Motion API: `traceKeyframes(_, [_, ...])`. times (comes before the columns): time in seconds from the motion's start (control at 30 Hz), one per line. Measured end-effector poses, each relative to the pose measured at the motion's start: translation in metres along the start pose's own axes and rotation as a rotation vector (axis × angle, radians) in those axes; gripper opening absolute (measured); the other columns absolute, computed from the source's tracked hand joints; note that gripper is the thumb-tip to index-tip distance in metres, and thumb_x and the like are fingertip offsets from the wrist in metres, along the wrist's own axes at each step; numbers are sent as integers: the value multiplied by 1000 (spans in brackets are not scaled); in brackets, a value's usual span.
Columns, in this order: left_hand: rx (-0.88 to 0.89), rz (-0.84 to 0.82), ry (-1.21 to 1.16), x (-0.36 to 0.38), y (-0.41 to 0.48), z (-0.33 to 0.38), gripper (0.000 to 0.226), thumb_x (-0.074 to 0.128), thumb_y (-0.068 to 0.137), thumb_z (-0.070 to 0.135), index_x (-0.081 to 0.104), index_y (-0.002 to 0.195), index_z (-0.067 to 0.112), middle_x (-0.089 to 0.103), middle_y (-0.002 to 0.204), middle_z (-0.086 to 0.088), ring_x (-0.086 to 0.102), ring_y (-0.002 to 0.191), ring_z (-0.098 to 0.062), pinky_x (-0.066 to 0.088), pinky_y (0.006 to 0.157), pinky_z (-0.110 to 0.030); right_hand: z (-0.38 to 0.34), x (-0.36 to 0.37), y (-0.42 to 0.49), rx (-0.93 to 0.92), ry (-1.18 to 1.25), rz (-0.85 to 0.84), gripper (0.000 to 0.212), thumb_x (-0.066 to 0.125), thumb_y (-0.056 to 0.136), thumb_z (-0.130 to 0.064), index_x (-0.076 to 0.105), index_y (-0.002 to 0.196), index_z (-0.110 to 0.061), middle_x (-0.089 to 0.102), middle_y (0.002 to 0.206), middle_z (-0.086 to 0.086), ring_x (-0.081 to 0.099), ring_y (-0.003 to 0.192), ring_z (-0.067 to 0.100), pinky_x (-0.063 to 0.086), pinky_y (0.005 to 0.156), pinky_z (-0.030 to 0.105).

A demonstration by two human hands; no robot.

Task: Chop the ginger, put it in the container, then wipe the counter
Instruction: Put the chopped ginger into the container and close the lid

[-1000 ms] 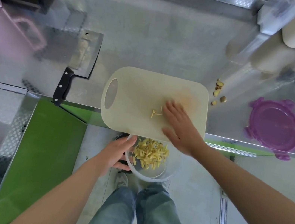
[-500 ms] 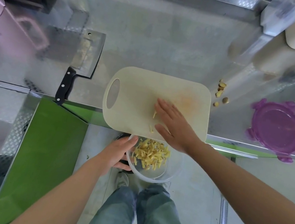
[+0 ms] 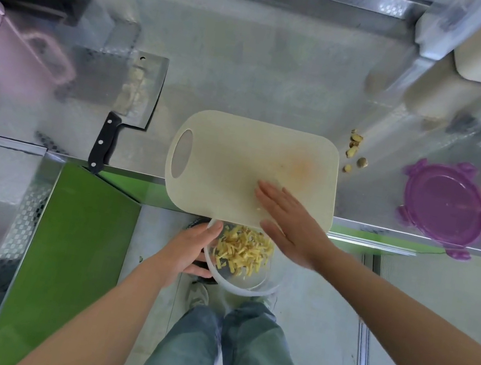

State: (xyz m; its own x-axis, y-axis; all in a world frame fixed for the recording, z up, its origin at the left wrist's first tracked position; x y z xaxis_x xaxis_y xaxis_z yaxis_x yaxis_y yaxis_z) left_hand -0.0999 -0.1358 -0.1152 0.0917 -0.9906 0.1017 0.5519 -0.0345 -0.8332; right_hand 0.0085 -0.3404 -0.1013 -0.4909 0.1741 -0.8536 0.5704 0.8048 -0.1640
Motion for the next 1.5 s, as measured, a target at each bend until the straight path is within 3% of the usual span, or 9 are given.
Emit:
traceKeyframes(0.2, [2, 12, 8, -2, 0, -4, 48, 53, 87, 59, 57, 122, 27, 66, 117, -4, 69, 96, -24, 60, 76, -40, -27, 16, -35, -168, 79, -211, 56, 21, 101, -42, 22, 151, -16, 17, 159, -2, 9, 147, 7, 7, 121, 31])
traceKeyframes(0.37, [21, 13, 45, -4, -4, -7, 54, 55, 86, 60, 54, 129, 28, 63, 122, -3, 67, 100, -25, 60, 75, -39, -39, 17, -59, -65, 227, -103, 47, 33, 102, -34, 28, 149, -26, 27, 155, -12, 32, 138, 3, 29, 111, 21])
traceKeyframes(0.5, [31, -12, 98, 0, -14, -12, 43, 58, 88, 54, 57, 123, 29, 66, 118, 1, 69, 95, -22, 59, 79, -42, -37, 24, -59, 206, 311, 206, 37, 57, 89, -3, 62, 122, -19, 67, 114, -5, 65, 95, 9, 52, 88, 29])
traceKeyframes(0.63, [37, -61, 155, 9, -27, -20, 38, 58, 90, 49, 58, 121, 27, 71, 107, 2, 71, 91, -18, 58, 81, -44, -48, 31, -64, 355, 258, 151, 23, 70, 80, -5, 72, 100, -17, 71, 87, -1, 55, 71, 6, 46, 76, 22])
traceKeyframes(0.77, [57, -69, 157, 20, -37, -20, 37, 58, 90, 48, 59, 120, 26, 71, 105, 1, 71, 88, -17, 58, 80, -43, -64, 31, -63, 399, 46, 20, 11, 64, 87, -29, 69, 94, -21, 69, 90, -3, 61, 81, 17, 43, 74, 24])
traceKeyframes(1.0, [-1, 3, 118, 24, -46, -12, 35, 46, 97, 48, 59, 116, 22, 72, 102, -7, 70, 89, -28, 59, 76, -46, -78, 14, -117, 137, 98, -164, 66, 15, 97, -59, 65, 121, -24, 67, 120, -7, 53, 121, 14, 36, 108, 31])
traceKeyframes(1.23, [-41, -14, 103, 51, -47, -9, 40, 40, 99, 47, 58, 118, 17, 72, 98, -11, 70, 83, -28, 60, 70, -39, -76, -9, -152, 148, 116, 237, 32, 46, 97, -38, 73, 107, -21, 71, 108, -10, 61, 109, 5, 34, 110, 21])
traceKeyframes(1.37, [-71, -39, 165, 65, -42, -9, 46, 39, 98, 49, 52, 126, 15, 67, 108, -15, 70, 82, -31, 60, 65, -39, -72, -31, -173, 312, 161, 500, 13, 66, 88, -26, 76, 86, -17, 72, 78, -14, 65, 73, 0, 52, 80, 18])
traceKeyframes(1.5, [-66, -120, 260, 84, -44, -6, 48, 43, 96, 50, 49, 128, 15, 63, 116, -15, 70, 86, -34, 59, 62, -39, -53, -42, -193, 547, 304, 631, 8, 68, 87, -16, 75, 84, -20, 72, 75, -15, 65, 71, -5, 47, 70, 10])
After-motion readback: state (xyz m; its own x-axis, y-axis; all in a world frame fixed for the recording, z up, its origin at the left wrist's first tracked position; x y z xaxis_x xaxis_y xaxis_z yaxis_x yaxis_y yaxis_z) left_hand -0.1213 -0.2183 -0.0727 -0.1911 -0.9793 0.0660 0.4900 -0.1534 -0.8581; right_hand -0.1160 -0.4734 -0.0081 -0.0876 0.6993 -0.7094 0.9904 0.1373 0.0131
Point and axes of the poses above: each hand's wrist, its own y-axis towards the middle knuckle, its own x-axis out of the palm, z = x × y, the point moved 1 cm from there along y, towards the middle knuckle
